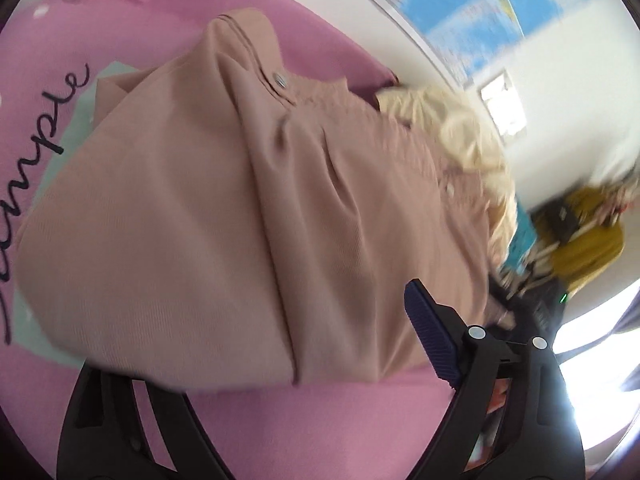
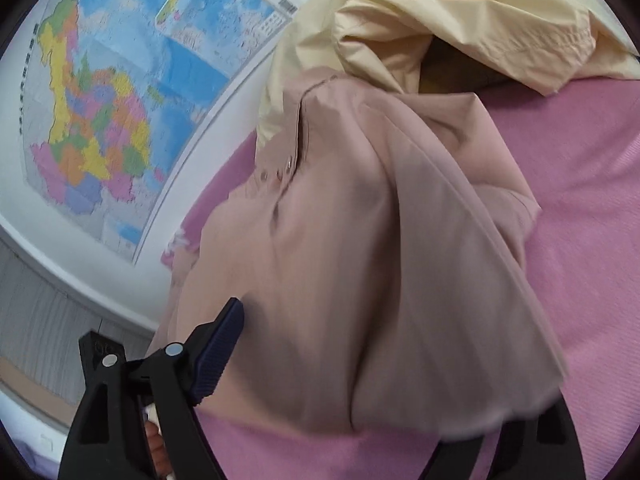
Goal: Fold large clothes
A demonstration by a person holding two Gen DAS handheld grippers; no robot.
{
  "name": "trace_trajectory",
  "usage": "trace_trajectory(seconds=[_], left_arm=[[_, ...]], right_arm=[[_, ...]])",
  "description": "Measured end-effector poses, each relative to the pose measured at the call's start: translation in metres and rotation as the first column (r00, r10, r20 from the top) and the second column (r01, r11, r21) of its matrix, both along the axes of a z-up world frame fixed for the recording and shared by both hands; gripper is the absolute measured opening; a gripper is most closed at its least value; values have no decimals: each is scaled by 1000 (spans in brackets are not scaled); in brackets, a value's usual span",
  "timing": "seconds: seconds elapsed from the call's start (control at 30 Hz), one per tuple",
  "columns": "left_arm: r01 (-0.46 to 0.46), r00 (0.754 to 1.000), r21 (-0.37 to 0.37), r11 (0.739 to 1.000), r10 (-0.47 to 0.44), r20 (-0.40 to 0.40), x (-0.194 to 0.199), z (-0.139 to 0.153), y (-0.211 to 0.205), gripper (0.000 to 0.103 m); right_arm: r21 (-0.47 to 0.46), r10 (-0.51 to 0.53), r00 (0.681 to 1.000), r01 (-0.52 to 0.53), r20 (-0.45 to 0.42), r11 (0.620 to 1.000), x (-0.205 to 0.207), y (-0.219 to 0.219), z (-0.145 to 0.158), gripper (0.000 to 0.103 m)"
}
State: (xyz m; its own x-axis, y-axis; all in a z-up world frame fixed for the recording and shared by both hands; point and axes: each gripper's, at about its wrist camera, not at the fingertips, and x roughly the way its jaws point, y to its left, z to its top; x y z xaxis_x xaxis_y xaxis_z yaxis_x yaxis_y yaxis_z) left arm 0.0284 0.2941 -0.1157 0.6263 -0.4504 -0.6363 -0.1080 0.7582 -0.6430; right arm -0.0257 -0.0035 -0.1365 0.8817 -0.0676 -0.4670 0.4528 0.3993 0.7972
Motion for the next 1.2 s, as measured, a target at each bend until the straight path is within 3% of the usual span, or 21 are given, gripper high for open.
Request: trace_trajectory(seconds=[0.1,0.17,0.3,0.33,0.37,0.43,0.47,0.5,0.57,0.7,0.73,0.77,0.9,1.0,1.2], left_arm=[[-34,999,-33,999,34,-1,7,-1,6,84],[-42,999,-15,999,42,-2,13,-1,4,84],[-72,997,3,997,72,-11,22,1,3,81],[-80,997,10,997,80,-13,23,1,3,78],[-90,996,31,995,91,-21,25,1,3,70],[-94,995,44,995,96,-36,28,1,6,56],[-87,995,26,996,89,-44,30,-1,8,42],[-80,995,-3,997,80,-59,31,-4,11,37],[-75,995,-14,997,74,-62,33,-7,13,37],[-84,996,-65,994,82,-40,34,-10,18,48],[-85,996,-75,994,83,-36,35,-11,18,49],[-83,996,-72,994,81,-33,36,-11,18,49],[-77,996,-31,997,75,-41,41,-10,14,21],[-67,998,-26,997,67,2,36,4,15,15],[-62,993,19,998,60,104,25,51,26,13]], right_arm=[[-15,-12,1000,12,-10,1000,13,-1,-1,87],[-34,-7,1000,7,-11,999,22,-3,-1,91],[-51,-23,1000,22,-17,998,32,-6,-2,87],[-47,-17,1000,16,-23,999,33,-7,-3,73],[-23,4,1000,-5,-14,1000,35,-10,-8,51],[43,25,999,-27,33,999,33,-17,-18,30],[82,34,996,-41,78,996,30,-21,-23,27],[112,42,993,-55,110,992,28,-24,-26,26],[98,72,992,-82,105,992,30,-24,-25,30],[113,99,988,-113,121,987,34,-28,-22,39],[107,105,988,-117,116,987,35,-27,-21,37],[106,105,988,-117,110,987,36,-28,-22,25],[102,125,980,-141,152,985,36,-24,-16,16],[30,156,973,-163,170,986,35,-15,10,14],[-117,238,950,-218,202,969,48,-1,73,13]])
